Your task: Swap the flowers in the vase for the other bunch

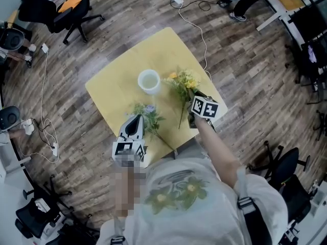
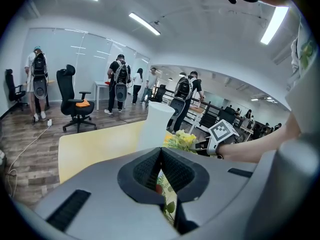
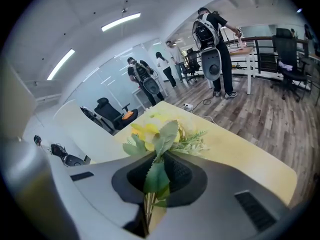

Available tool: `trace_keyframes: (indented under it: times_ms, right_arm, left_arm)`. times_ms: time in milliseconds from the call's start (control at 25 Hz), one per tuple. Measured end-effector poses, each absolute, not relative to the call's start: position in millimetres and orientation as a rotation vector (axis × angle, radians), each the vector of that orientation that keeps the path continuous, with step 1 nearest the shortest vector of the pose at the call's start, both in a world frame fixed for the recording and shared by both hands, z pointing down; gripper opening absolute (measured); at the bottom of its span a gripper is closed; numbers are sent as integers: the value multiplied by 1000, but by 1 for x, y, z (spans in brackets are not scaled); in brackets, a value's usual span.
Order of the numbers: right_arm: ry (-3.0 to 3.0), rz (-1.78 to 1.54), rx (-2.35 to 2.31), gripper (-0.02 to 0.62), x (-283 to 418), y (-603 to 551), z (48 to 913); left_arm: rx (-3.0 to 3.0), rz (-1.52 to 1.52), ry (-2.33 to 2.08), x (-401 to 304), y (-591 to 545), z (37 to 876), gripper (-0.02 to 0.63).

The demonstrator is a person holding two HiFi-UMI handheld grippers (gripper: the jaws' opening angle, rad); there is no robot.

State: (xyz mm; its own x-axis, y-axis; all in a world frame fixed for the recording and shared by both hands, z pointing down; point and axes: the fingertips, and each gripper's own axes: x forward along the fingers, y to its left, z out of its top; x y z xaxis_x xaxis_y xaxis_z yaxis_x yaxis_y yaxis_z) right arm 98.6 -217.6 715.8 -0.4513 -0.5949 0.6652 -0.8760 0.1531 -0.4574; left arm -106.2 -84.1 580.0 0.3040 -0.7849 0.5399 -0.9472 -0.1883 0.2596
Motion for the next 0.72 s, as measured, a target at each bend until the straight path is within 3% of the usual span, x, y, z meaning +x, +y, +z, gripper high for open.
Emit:
trace_keyframes:
  times_ms: [720]
  right_arm:
    - [-2274,973,1449,55,111,-214,657]
  left_arm:
    - [2031,342,-1618,-113,-58,556,17]
